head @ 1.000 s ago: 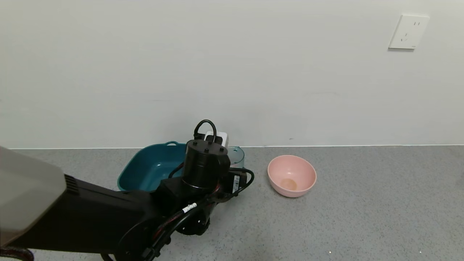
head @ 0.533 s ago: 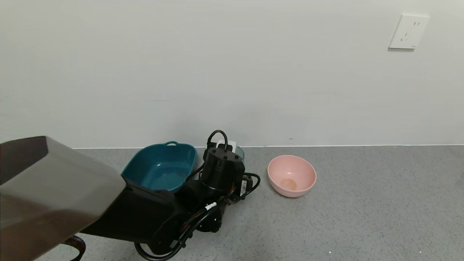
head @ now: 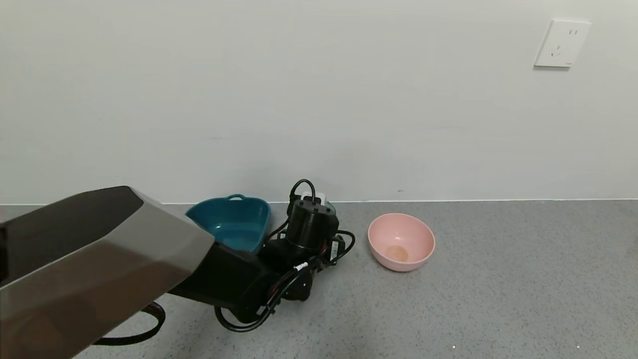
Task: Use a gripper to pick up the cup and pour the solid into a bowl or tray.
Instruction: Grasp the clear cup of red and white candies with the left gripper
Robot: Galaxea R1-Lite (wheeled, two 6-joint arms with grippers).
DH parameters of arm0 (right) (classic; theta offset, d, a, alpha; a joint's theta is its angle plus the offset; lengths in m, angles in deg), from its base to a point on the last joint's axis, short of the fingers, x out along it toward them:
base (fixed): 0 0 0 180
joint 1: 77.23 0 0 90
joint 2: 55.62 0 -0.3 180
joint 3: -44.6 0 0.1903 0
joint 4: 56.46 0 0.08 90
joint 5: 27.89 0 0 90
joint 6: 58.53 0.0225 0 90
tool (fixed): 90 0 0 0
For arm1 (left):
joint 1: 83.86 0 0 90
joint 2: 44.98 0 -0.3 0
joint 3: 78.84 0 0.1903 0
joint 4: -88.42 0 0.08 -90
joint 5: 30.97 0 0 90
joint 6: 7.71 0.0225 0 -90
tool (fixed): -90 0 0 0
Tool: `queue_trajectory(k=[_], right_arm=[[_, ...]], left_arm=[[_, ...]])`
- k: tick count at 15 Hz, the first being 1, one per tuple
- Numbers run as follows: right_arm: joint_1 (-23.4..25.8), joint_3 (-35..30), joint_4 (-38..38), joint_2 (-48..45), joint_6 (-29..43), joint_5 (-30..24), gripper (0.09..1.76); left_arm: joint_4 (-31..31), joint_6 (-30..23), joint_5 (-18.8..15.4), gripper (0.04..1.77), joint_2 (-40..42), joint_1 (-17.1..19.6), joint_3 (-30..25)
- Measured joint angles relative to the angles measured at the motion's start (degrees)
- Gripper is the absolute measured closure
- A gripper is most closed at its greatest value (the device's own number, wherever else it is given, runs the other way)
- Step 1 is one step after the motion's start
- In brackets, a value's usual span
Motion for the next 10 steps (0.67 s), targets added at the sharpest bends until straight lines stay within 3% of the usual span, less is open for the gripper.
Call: queue_trajectory(k=[10], right_arm=[[0.0,0.0,0.0,0.0,0.0,0.0,0.14]], left_arm=[[-3.8,0.2,-3.3,0.09,-8.3,4.3,10.9]])
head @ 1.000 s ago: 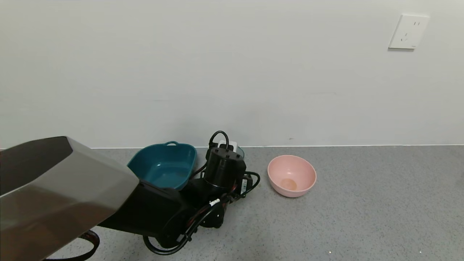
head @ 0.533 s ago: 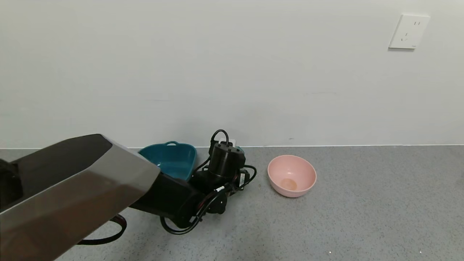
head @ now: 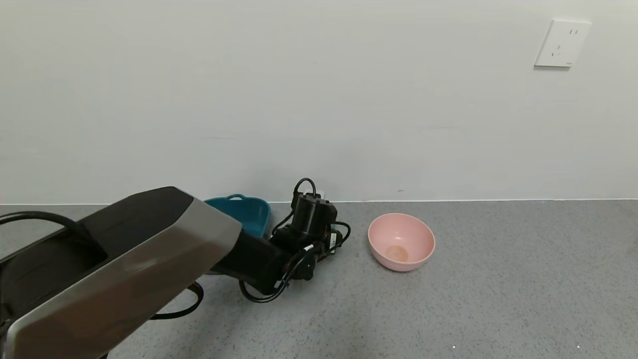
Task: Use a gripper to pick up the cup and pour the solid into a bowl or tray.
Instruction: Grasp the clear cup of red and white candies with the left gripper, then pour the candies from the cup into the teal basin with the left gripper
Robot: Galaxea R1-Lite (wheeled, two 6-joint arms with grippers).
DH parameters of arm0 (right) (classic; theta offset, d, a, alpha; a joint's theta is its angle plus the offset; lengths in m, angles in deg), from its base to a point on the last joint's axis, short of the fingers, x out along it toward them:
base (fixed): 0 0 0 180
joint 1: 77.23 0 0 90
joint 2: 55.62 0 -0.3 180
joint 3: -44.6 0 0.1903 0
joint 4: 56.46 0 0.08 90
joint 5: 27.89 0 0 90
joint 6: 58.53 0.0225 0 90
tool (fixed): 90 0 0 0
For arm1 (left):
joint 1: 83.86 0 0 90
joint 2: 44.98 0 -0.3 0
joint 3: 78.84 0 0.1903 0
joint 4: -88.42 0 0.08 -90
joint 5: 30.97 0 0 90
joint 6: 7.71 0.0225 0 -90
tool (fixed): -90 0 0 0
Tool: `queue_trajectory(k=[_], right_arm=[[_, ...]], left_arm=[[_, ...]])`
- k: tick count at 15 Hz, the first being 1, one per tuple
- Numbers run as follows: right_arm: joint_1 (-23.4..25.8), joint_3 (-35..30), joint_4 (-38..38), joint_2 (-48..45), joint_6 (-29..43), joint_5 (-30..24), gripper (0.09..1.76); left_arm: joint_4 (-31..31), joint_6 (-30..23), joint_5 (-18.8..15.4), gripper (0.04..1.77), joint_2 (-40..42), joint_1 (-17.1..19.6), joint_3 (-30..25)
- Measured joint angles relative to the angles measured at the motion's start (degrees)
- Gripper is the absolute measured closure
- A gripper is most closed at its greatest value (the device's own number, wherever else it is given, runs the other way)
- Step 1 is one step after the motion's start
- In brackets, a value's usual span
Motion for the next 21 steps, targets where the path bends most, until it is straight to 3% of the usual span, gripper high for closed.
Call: queue_trajectory(k=[7,14,17,21], right_arm=[[0.0,0.0,0.0,0.0,0.0,0.0,0.14],[0.0,0.0,0.0,0.0,0.0,0.0,0.14],[0.0,0.0,0.0,0.0,0.0,0.0,0.14],[0.0,0.0,0.0,0.0,0.0,0.0,0.14]], left_arm=[[-2.9,0.1,-1.3,0.09,-3.9,0.9,6.5],[-4.1,0.2,-1.2,0.09,-5.0,1.2,8.2],[-4.3,0.1,-1.1,0.44,-5.0,1.2,8.2],[-4.4,0.1,-1.0,0.47,-4.7,1.2,8.1]])
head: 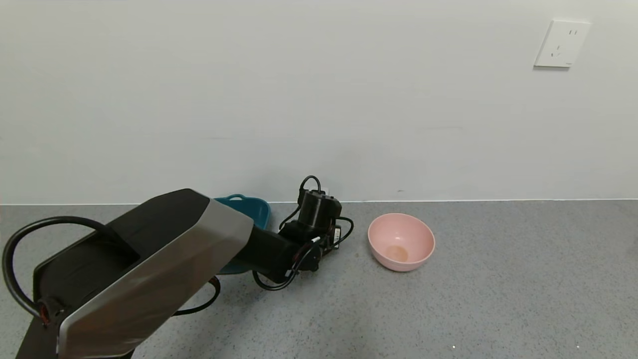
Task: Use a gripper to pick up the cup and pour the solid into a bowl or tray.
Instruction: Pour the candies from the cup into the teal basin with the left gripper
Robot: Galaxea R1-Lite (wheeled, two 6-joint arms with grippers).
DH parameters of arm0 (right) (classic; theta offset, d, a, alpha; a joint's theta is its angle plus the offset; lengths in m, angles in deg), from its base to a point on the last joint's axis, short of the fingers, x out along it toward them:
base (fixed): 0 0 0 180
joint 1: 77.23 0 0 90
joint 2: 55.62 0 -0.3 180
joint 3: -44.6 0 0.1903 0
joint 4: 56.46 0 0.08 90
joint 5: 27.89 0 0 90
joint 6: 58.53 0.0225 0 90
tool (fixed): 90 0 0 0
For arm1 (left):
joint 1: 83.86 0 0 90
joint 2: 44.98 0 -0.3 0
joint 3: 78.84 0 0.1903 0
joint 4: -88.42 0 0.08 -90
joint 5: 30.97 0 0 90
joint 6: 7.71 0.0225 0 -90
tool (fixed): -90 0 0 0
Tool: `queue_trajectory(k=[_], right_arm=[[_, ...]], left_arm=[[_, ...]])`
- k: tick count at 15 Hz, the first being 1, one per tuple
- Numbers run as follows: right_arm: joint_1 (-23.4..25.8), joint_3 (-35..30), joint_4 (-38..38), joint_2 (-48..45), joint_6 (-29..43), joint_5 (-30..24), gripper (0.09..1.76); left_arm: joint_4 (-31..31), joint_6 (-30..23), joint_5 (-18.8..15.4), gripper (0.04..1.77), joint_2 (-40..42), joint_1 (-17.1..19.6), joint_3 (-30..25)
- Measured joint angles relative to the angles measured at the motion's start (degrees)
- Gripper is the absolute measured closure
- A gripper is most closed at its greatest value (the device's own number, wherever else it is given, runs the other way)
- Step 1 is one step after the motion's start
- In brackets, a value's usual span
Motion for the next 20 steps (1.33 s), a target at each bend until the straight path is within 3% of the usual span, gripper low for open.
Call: queue_trajectory(k=[6,20], right_arm=[[0.0,0.0,0.0,0.0,0.0,0.0,0.14],[0.0,0.0,0.0,0.0,0.0,0.0,0.14]], left_arm=[[-3.2,0.1,0.0,0.48,2.2,0.4,0.0],[-15.4,-0.2,-0.3,0.48,17.3,5.0,3.9]])
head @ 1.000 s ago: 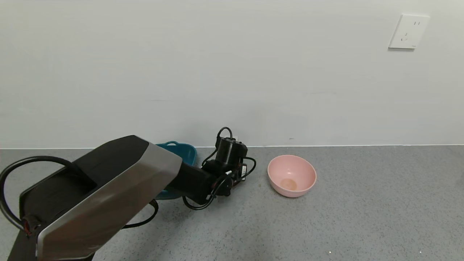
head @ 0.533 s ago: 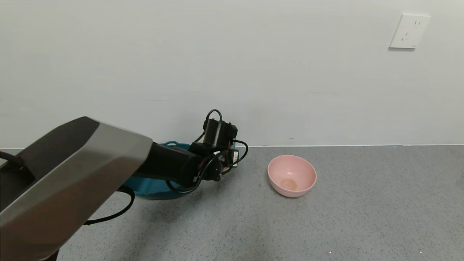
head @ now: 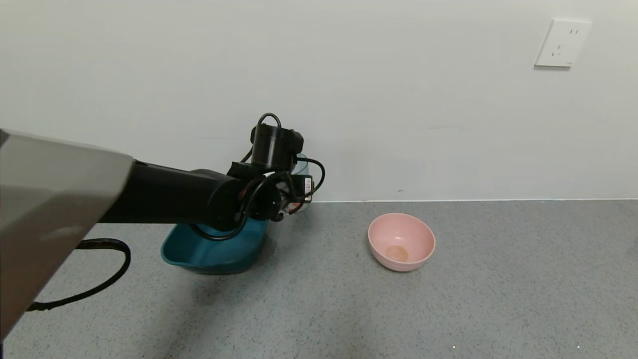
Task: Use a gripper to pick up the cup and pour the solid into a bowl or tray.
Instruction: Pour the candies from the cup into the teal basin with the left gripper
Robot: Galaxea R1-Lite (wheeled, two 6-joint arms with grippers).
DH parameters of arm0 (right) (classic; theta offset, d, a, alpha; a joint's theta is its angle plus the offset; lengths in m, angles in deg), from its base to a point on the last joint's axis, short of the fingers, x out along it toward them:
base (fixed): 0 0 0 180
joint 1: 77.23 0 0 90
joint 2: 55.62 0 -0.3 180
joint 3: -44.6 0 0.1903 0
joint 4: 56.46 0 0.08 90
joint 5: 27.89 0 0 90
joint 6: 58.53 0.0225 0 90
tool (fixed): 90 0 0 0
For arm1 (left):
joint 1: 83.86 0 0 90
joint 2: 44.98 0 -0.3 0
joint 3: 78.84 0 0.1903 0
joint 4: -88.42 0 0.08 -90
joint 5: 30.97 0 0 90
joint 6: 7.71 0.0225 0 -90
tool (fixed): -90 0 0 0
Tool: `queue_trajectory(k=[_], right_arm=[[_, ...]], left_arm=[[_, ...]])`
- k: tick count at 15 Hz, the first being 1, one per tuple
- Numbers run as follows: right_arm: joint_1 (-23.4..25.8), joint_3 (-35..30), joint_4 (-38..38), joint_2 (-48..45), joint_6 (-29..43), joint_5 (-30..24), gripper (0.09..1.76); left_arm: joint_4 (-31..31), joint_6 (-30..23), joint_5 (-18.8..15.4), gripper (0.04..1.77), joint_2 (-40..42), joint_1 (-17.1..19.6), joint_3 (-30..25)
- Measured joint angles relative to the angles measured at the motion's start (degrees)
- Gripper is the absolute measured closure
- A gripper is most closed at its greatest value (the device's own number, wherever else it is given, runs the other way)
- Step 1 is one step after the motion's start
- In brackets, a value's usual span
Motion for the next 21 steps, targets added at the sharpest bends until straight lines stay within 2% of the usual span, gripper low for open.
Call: queue_trajectory(k=[4,6,10,12,17,21], right_arm=[[0.0,0.0,0.0,0.0,0.0,0.0,0.14],[0.0,0.0,0.0,0.0,0.0,0.0,0.14],[0.0,0.0,0.0,0.0,0.0,0.0,0.14],[0.0,0.0,0.0,0.0,0.0,0.0,0.14],[0.0,0.0,0.0,0.0,0.0,0.0,0.14],[0.0,0.0,0.0,0.0,0.0,0.0,0.14]], left_arm=[[-3.5,0.7,-0.2,0.48,4.7,4.8,-0.4],[-4.6,2.8,-1.2,0.48,6.6,8.0,-1.0],[-4.4,11.8,-1.8,0.48,9.4,16.4,-2.4],[-4.4,16.3,-1.9,0.48,10.5,19.1,-3.5],[-3.6,32.2,-1.8,0.48,13.2,23.6,-7.9],[-1.7,39.8,-1.7,0.48,14.5,24.9,-13.3]])
